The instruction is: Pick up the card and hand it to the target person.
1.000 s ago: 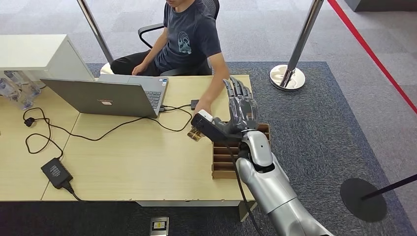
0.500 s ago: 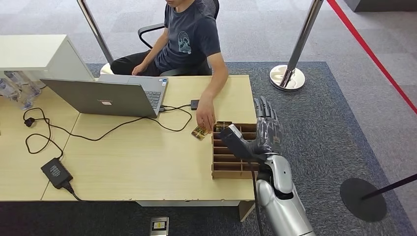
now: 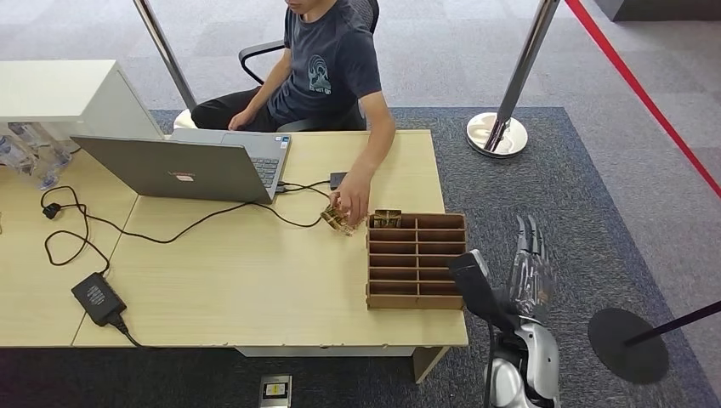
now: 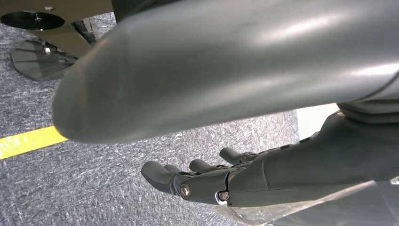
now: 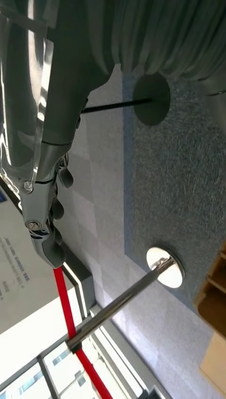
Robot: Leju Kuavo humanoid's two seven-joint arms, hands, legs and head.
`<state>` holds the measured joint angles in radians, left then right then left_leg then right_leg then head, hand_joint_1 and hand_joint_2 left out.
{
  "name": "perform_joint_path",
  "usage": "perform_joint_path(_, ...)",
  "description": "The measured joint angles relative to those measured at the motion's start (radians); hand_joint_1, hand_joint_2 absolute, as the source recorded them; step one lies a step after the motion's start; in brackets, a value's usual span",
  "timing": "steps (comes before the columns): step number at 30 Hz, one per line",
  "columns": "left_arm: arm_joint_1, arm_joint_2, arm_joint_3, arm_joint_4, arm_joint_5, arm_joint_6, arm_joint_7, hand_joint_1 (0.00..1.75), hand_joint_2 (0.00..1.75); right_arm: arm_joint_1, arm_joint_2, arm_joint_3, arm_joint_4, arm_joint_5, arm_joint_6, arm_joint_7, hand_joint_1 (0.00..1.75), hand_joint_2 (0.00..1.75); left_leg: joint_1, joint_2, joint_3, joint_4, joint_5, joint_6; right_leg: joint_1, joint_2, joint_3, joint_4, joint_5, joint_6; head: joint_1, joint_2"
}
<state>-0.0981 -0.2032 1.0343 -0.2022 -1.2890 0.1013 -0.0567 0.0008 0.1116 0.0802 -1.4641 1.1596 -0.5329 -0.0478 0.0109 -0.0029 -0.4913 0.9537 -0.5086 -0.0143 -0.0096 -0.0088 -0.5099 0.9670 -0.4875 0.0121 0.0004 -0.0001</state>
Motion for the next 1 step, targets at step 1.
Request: perform_joint_path(1,0.000,0.000,0.000,0.000,0.001,0.000,0.000,0.00,0.00,0.006,0.002,-0.012,-0.003,-0.001,0.002,-0.001,0.00,1.75,0.000,0.000,0.000,0.000,0.000,0.000,0.000,0.000,0.000,0.000,0.000,0.000,0.000,0.000)
